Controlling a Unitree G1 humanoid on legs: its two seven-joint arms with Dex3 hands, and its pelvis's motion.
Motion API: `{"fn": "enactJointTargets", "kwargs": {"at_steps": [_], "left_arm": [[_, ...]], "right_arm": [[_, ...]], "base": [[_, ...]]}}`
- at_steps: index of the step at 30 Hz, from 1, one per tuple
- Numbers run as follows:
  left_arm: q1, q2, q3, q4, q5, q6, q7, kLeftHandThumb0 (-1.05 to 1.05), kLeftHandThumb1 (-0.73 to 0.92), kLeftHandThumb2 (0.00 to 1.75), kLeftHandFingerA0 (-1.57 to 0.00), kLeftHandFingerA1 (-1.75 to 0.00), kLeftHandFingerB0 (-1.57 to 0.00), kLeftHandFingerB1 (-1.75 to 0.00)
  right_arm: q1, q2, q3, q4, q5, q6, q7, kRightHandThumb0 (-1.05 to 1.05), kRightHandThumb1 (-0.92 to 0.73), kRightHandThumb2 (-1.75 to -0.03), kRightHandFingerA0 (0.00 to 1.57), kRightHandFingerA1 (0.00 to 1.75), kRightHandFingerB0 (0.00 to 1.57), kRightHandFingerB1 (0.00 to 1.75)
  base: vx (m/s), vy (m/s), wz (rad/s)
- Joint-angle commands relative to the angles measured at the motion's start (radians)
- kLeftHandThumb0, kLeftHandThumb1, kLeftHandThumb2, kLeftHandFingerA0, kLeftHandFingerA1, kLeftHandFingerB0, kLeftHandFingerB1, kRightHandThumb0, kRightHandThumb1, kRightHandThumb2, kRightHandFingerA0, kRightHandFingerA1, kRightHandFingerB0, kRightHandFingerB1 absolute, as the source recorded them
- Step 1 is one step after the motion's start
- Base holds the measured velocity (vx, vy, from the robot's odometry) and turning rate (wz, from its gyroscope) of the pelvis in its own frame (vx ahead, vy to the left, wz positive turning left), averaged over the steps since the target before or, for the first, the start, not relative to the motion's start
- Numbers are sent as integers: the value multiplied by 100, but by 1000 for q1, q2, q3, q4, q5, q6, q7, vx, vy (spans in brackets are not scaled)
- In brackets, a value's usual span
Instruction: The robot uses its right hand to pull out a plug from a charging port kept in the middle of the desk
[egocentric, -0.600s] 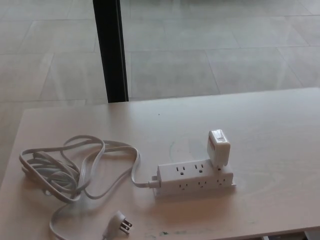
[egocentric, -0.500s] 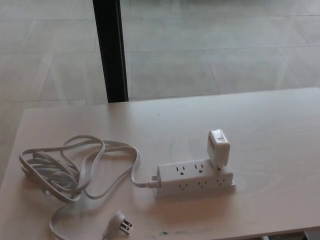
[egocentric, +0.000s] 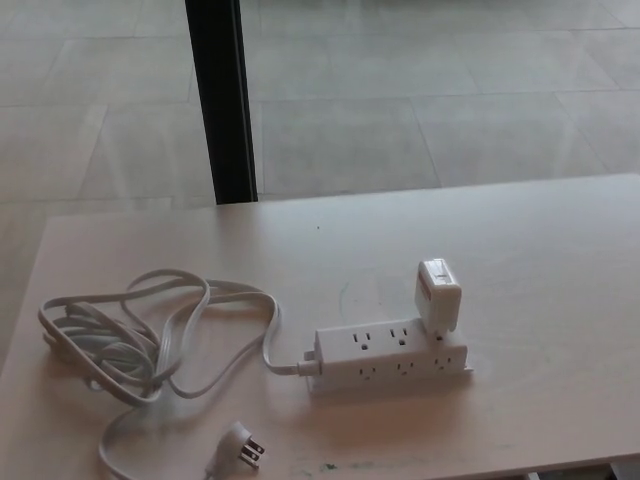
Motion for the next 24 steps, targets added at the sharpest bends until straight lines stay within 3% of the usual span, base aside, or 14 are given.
{"fn": "enactJointTargets", "kwargs": {"at_steps": [1, 4, 5, 6, 7, 8, 9, 11, 14, 15, 18, 20, 21, 24], "left_arm": [[-2, 25, 10, 19, -26, -36, -12, -53, 53, 57, -89, -104, -74, -46], [17, 28, 5, 8, -19, -46, -14, -52, 54, 57, -86, -101, -73, -46], [14, 29, 2, 14, -16, -43, -11, -53, 54, 57, -87, -101, -73, -45], [13, 30, 0, 16, -13, -47, -9, -55, 54, 56, -87, -70, -74, -44], [11, 28, 0, 18, -13, -49, -9, -55, 54, 57, -85, -70, -73, -45], [11, 27, 0, 18, -14, -49, -9, -55, 54, 57, -85, -70, -73, -45], [12, 26, 2, 18, -17, -54, -13, -56, 53, 57, -84, -69, -73, -45], [13, 27, 2, 19, -18, -58, -15, -56, 53, 56, -88, -74, -74, -45], [11, 32, -3, 22, -12, -52, -13, -57, 54, 57, -86, -74, -72, -45], [10, 30, 1, 23, -15, -52, -10, -57, 53, 56, -86, -76, -75, -45], [8, 29, 1, 25, -15, -56, -7, -56, 54, 57, -86, -75, -74, -45], [8, 29, -1, 26, -15, -55, -9, -56, 54, 57, -86, -89, -72, -45], [7, 30, 0, 28, -15, -55, -10, -56, 54, 56, -84, -80, -72, -44], [6, 35, -4, 27, -12, -56, -17, -56, 55, 56, -84, -81, -72, -44]], "right_arm": [[-171, -68, 110, -285, 45, 218, -1, -90, -45, -80, 99, 92, 38, 40], [-233, -50, 149, -381, 95, 303, 12, -71, -43, -79, 92, 91, 31, 42], [-262, -50, 176, -415, 85, 335, -1, -65, -50, -56, 89, 85, 38, 33], [-330, -42, 246, -455, 41, 343, -14, -70, -49, -56, 87, 86, 41, 33], [-377, -42, 303, -477, 3, 342, -11, -74, -41, -80, 85, 86, 33, 44], [-379, -42, 306, -481, 0, 347, -11, -74, -41, -80, 85, 86, 33, 44], [-404, -39, 331, -479, -10, 336, -2, -73, -51, -57, 89, 89, 39, 33], [-456, -20, 361, -476, 25, 362, 24, -73, -48, -56, 88, 100, 38, 33], [-540, -9, 472, -490, -19, 394, 46, -74, -49, -56, 91, 103, 39, 32], [-562, -9, 501, -496, -21, 423, 54, -88, -44, -78, 88, 101, 33, 40], [-590, 5, 555, -501, -21, 427, 73, -75, -38, -79, 93, 110, 29, 42], [-625, 5, 647, -504, -56, 460, 110, -74, -49, -56, 90, 122, 36, 32], [-636, 8, 672, -497, -61, 471, 115, -71, -38, -78, 94, 117, 32, 43], [-667, 12, 759, -462, -107, 469, 144, -71, -38, -79, 99, 112, 35, 44]], "base": [[0, 0, 0], [0, 0, 0], [0, 0, 0], [0, 0, 0], [0, 0, 0], [0, 0, 0], [0, 0, 0], [0, 0, 0], [0, 0, 0], [0, 0, 0], [0, 0, 0], [0, 0, 0], [0, 0, 0], [0, 0, 0]]}}
